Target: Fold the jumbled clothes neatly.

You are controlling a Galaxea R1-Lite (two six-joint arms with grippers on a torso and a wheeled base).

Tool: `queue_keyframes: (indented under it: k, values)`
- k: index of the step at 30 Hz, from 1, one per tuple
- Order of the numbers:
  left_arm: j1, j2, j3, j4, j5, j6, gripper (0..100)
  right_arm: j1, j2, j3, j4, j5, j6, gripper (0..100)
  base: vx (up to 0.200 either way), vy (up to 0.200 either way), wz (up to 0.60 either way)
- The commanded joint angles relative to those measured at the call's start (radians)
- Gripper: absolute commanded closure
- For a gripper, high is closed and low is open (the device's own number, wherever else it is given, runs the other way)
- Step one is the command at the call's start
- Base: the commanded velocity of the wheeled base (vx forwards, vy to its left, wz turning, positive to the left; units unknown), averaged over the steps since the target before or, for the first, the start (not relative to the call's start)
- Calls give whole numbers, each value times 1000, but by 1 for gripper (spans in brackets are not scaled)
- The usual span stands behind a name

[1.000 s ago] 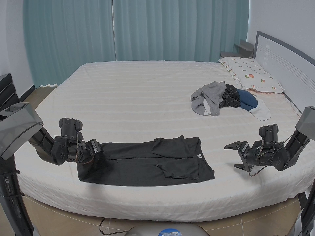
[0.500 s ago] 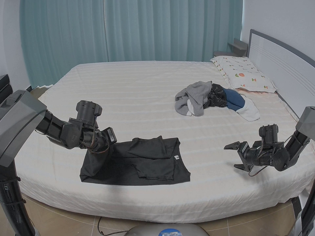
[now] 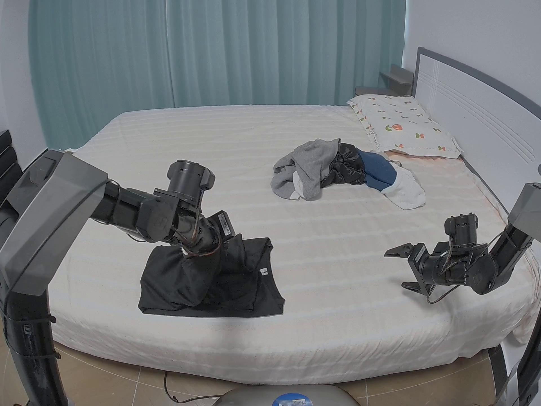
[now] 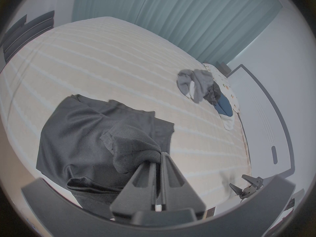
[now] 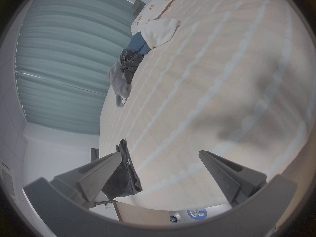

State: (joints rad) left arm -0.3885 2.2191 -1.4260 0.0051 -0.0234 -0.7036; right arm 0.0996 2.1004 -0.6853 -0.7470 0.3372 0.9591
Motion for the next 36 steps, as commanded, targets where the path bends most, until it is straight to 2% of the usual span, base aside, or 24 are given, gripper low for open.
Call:
queue_keyframes:
  k: [1, 5, 6, 12, 19, 24, 27, 36]
  values:
    - [-21, 86, -51, 3, 42, -10, 100, 2, 3, 1, 0, 0, 0, 0, 0, 0, 0]
    - [-33, 139, -93, 3, 80, -43, 100, 2, 3, 1, 0, 0, 0, 0, 0, 0, 0]
    - [-36, 145, -97, 3, 82, -48, 0, 2, 3, 1, 0, 0, 0, 0, 0, 0, 0]
    - [-58, 143, -103, 1, 88, -77, 0, 2, 6, 1, 0, 0, 0, 0, 0, 0, 0]
    - [-55, 34, -96, -2, 66, -157, 0, 3, 3, 3, 0, 0, -2, 0, 0, 0, 0]
    - [-41, -44, -91, -22, -49, -217, 0, 3, 3, 3, 0, 0, -2, 0, 0, 0, 0]
    - [-38, -33, -93, -28, -67, -241, 0, 3, 3, 3, 0, 0, -2, 0, 0, 0, 0]
    - [-50, 89, -119, -24, -62, -234, 0, 3, 6, 3, 0, 0, -5, 0, 0, 0, 0]
